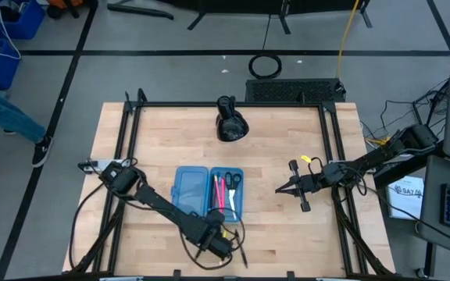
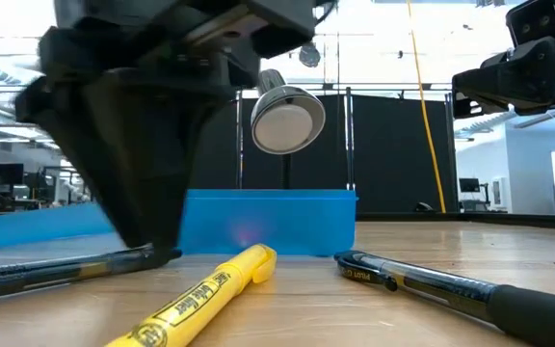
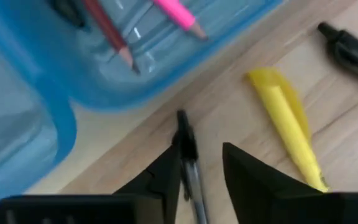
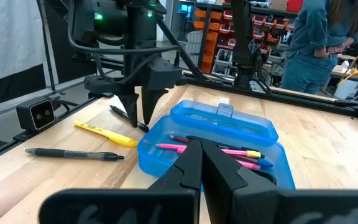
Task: Pick & place school supplies into a supply box
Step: Put the left black pen into the blue supply box
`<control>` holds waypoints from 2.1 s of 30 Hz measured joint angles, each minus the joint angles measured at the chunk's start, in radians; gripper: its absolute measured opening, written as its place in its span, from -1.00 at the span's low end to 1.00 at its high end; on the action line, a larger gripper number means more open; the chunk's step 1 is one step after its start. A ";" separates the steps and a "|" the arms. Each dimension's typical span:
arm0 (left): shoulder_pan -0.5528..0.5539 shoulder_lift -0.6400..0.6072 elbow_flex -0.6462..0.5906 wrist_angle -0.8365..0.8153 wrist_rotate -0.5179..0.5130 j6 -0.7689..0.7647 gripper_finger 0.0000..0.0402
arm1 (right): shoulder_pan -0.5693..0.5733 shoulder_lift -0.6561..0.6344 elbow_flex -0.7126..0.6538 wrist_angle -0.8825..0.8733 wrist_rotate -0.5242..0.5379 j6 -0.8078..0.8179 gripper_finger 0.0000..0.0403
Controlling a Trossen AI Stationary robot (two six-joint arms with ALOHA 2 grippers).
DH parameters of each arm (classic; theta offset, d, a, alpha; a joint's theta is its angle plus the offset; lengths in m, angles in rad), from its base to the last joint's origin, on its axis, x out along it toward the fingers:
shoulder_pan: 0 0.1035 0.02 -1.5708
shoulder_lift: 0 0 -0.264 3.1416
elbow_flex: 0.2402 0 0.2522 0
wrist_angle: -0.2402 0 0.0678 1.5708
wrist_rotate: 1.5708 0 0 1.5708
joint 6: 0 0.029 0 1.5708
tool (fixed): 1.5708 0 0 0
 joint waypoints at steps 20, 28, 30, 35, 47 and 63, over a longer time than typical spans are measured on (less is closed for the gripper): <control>0.040 -0.012 -0.137 0.122 0.134 0.096 -0.40 | 0.000 0.000 0.000 -0.012 0.000 -0.004 -1.00; 0.043 -0.023 -0.217 0.241 0.165 0.111 -0.79 | 0.000 0.000 0.000 -0.008 0.000 -0.004 -1.00; 0.040 -0.022 -0.210 0.236 0.154 0.122 -0.79 | 0.000 0.000 0.000 -0.008 0.000 -0.003 -1.00; 0.022 -0.006 -0.135 0.228 0.105 0.179 -0.79 | 0.000 0.000 0.000 -0.008 0.000 -0.003 -1.00; -0.018 0.007 0.017 0.012 -0.021 0.122 -0.91 | 0.000 0.000 0.000 0.001 0.000 -0.001 -1.00; -0.018 0.002 0.023 -0.010 0.018 0.086 -0.85 | 0.000 0.000 0.000 0.000 0.000 0.000 -1.00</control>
